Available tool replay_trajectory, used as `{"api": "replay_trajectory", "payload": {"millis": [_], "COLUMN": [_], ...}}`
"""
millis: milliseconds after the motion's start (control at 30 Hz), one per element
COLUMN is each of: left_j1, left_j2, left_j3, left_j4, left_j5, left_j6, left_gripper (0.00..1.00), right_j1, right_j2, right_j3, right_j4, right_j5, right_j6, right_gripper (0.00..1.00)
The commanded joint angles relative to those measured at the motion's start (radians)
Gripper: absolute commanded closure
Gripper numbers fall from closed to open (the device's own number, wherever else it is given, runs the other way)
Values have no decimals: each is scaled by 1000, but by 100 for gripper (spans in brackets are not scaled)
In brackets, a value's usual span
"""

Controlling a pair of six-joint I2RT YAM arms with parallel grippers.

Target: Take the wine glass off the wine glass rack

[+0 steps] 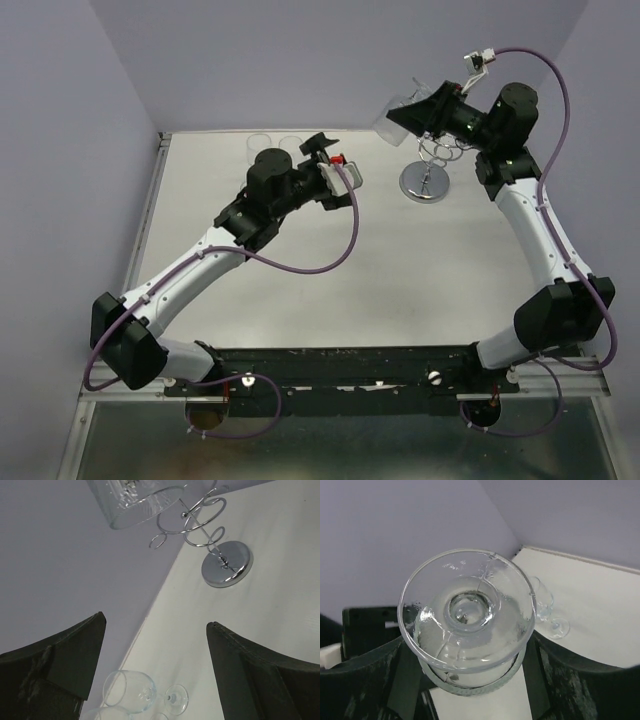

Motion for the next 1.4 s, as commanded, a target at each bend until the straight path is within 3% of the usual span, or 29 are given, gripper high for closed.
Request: {"api": "replay_trajectory", "payload": {"millis": [0,133,233,433,600,833,1067,1133,1200,1367], "left_j1": [-30,-31,-30,-31,-34,-36,-36,-38,-42,-47], "left_j2": [-52,-66,-63,-60,-43,-35,0,3,11,55], "left_j3": [-10,-13,-7,16,18,-88,-88,-94,-102,-108], "left_j4": [110,205,224,200,227,483,568,598,640,759], "left_j5": [-161,-253,-260,-158,-186,-191,-175,-163,-157,-151], "left_j6": [-36,-21,11,79,249,580,690,705,723,785], "left_gripper": [1,1,1,3,6,13,18,24,41,42], "right_j1": [55,100,143,178,190,196,218,224,224,226], "right_j2": [45,82,82,81,75,70,113,119,122,133], "right_j3": [172,232,228,212,200,194,289,297,297,304], "right_j4": [-132,-236,-236,-197,-148,-70,10,16,16,13], "right_j5": [383,432,440,452,417,363,216,210,208,193], "right_j6": [385,522,532,481,460,435,308,303,308,317], "right_gripper": [99,99,99,99,99,99,99,99,99,99]}}
